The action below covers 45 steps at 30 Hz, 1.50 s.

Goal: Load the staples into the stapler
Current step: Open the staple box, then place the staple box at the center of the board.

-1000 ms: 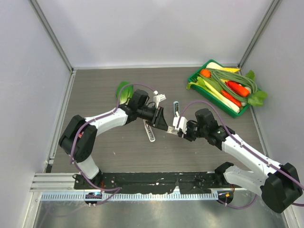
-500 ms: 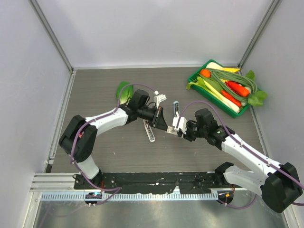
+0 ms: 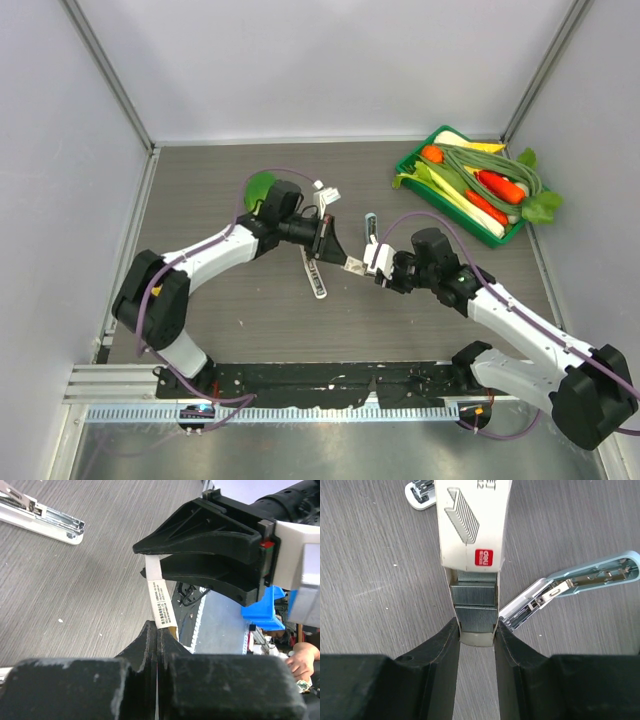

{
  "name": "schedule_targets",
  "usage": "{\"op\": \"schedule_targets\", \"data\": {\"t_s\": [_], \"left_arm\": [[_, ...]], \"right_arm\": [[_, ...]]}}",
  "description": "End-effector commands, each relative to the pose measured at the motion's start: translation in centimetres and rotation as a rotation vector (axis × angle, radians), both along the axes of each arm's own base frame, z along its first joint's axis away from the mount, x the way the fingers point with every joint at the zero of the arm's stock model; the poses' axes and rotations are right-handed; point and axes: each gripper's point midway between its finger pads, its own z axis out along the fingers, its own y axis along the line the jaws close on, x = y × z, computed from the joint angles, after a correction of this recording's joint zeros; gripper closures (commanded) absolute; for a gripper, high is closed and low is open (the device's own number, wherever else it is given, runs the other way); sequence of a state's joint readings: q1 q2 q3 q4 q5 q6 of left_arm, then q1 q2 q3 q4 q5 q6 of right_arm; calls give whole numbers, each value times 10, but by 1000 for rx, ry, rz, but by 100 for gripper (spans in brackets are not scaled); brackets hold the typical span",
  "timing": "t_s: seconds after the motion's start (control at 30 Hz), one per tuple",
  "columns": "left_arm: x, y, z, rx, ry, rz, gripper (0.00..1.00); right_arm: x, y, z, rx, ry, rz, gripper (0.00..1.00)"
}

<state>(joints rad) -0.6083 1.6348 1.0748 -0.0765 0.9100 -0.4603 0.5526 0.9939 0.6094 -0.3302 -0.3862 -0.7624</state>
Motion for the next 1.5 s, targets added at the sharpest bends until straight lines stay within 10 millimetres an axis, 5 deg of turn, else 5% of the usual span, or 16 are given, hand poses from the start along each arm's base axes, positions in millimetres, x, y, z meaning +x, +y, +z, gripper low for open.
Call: {"op": "schedule_targets", "data": {"t_s": [0.0, 0.27, 0.47, 0.83, 0.93, 1.07, 1.13, 1.2, 1.47], "left_arm": [[5, 7, 40, -83, -104, 1, 100], [12, 32, 75, -129, -175, 41, 100], [13, 91, 85, -46, -299, 19, 100], [-8, 233, 7, 307, -285, 112, 98], [-4, 260, -8, 369, -271, 152, 81], [-8, 271, -24, 413, -235, 135, 73], [-10, 273, -33, 423, -206, 124, 48], [-9, 277, -38, 434, -194, 127, 37], [15, 291, -12, 426, -250, 287, 14]], "right_arm": [[8, 2, 16, 23, -63, -2, 78], [7, 1, 13, 20, -50, -3, 78], [1, 3, 5, 7, 1, 23, 78], [-8, 7, -3, -3, 55, 61, 78], [-13, 8, -14, -36, 92, 76, 78], [-19, 13, -35, -102, 141, 102, 78], [-20, 14, -43, -133, 151, 110, 78], [-22, 15, -53, -157, 184, 112, 78], [-18, 15, -74, -221, 216, 96, 78]]}}
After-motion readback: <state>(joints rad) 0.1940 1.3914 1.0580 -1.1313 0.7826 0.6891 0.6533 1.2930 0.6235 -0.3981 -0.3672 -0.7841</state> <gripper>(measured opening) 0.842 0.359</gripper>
